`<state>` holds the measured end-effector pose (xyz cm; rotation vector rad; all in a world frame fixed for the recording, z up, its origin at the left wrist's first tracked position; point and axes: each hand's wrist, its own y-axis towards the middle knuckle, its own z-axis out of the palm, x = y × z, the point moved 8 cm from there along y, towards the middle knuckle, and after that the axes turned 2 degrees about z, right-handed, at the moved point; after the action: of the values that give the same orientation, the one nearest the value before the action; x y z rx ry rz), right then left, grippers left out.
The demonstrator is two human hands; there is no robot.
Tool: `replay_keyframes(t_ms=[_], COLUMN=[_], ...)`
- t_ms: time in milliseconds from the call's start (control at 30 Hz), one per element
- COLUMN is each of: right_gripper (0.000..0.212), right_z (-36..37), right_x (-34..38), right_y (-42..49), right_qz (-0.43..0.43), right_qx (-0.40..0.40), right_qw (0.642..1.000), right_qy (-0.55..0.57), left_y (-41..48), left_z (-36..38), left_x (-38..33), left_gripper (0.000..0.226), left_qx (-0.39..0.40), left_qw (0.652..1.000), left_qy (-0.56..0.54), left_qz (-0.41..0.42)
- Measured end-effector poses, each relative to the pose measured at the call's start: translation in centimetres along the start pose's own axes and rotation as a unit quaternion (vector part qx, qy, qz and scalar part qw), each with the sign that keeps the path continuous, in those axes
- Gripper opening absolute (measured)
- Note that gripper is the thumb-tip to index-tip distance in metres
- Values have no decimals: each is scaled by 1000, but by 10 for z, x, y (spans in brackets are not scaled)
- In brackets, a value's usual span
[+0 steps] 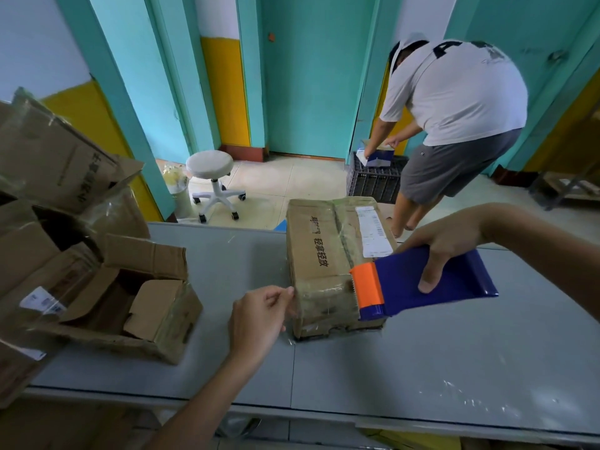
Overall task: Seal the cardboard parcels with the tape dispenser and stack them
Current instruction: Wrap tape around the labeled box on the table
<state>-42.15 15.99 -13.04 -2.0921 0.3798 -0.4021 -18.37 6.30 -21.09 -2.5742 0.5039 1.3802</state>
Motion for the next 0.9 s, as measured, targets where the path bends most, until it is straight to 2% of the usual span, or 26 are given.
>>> replay_keyframes(t_ms=[67, 133, 167, 200, 233, 267, 333, 367, 433, 533, 633, 767, 900], right_gripper=[72, 75, 75, 74, 71, 65, 51, 48, 49, 49, 45, 52, 61], right_z=[0, 0, 0, 0, 0, -1, -1, 0, 2, 3, 0, 2, 0], right_x=[-1, -4, -5, -5, -6, -5, -2, -1, -1, -3, -9, -28, -69], right_y=[2, 3, 3, 2, 0, -2, -4, -4, -2, -1, -2, -3, -13], right_qz=[0, -6, -12, -19, -27, -36, -47, -53, -66, -77, -90, -115, -106], right_qx=[-4, -1, 2, 4, 3, 1, 0, 1, 8, 1, -2, 2, -10], right_qw=[1000, 1000, 1000, 1000, 999, 999, 999, 998, 998, 997, 995, 992, 992], right_qy=[8, 14, 17, 20, 24, 23, 21, 20, 20, 31, 37, 58, 64], left_y=[-4, -6, -8, -7, -5, -4, -6, -6, 3, 21, 23, 22, 24], left_z=[8, 16, 15, 9, 0, -10, -11, 1, 36, 71, 76, 79, 56], left_x=[19, 49, 55, 53, 40, 13, -50, -74, -96, -76, -65, -69, -57], left_gripper=[20, 31, 34, 35, 35, 36, 46, 50, 52, 49, 49, 51, 74], left_qx=[-6, 11, 10, -15, -58, -107, -141, -115, -24, 64, 76, 75, 58], left_qw=[999, 994, 991, 992, 995, 994, 972, 960, 938, 905, 909, 909, 924], left_qy=[27, 5, 4, 9, 18, 30, 92, 131, 234, 367, 365, 360, 317], left_qz=[-17, -106, -132, -124, -79, -2, 166, 219, 256, 206, 188, 195, 206])
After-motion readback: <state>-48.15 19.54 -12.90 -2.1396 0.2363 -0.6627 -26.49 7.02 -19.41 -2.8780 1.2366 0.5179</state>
